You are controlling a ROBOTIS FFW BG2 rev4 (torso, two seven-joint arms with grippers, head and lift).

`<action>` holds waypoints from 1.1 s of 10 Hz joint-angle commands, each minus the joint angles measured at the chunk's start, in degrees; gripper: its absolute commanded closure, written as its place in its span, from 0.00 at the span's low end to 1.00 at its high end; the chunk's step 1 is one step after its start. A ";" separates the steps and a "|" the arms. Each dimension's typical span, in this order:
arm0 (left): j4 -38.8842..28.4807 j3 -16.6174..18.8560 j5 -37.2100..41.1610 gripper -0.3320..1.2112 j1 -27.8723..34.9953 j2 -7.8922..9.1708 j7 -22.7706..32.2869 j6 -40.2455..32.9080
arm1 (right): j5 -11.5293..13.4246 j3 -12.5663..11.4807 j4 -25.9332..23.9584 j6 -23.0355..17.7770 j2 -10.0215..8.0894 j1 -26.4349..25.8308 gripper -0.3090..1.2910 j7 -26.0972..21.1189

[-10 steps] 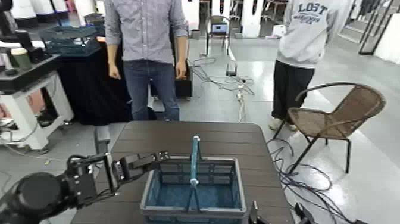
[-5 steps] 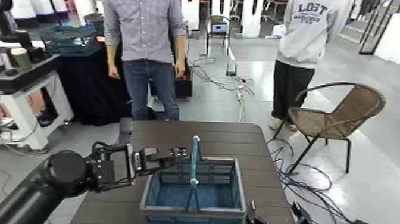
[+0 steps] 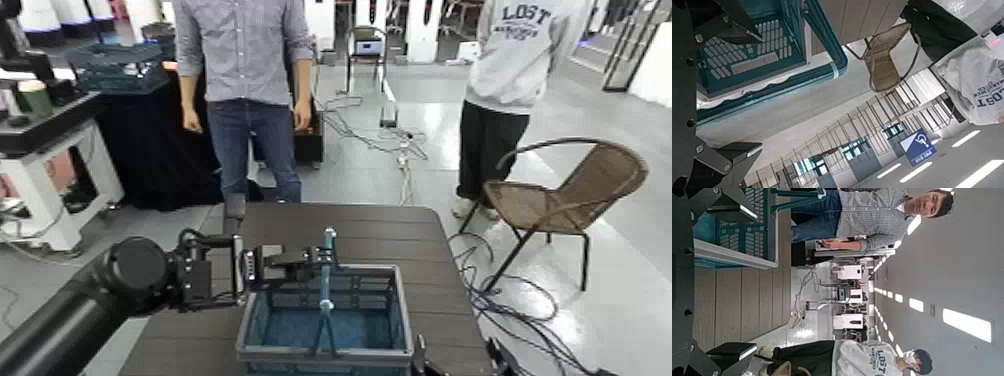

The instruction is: Grasp the handle of the crate.

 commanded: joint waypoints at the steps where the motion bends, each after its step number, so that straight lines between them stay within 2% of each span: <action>1: 1.01 -1.91 0.46 0.50 -1.77 -0.76 -0.43 0.02 | -0.21 0.11 0.39 -0.26 -0.08 -0.17 0.29 0.00; 3: 1.97 -3.14 0.46 0.67 -2.38 -1.03 -1.13 -0.07 | -0.39 0.11 0.56 -0.53 -0.17 -0.26 0.29 0.00; 4: 2.15 -3.41 0.46 0.85 -2.38 -1.12 -1.31 -0.07 | -0.47 0.11 0.65 -0.53 -0.17 -0.26 0.29 0.00; 5: 2.24 -3.50 0.54 0.90 -2.38 -1.03 -1.31 -0.07 | -0.47 0.11 0.65 -0.61 -0.26 -0.35 0.29 0.00; 6: 2.32 -3.76 0.54 0.92 -2.38 -1.03 -1.40 -0.07 | -0.56 0.11 0.74 -0.70 -0.34 -0.44 0.29 0.09; 7: 2.32 -3.85 0.46 0.99 -2.30 -1.12 -1.57 -0.07 | -0.56 0.11 0.83 -0.79 -0.43 -0.52 0.29 0.09; 11: 2.32 -3.41 0.54 0.99 -1.86 -1.20 -2.28 -0.60 | -1.00 0.11 1.00 -0.79 -0.70 -0.70 0.29 0.09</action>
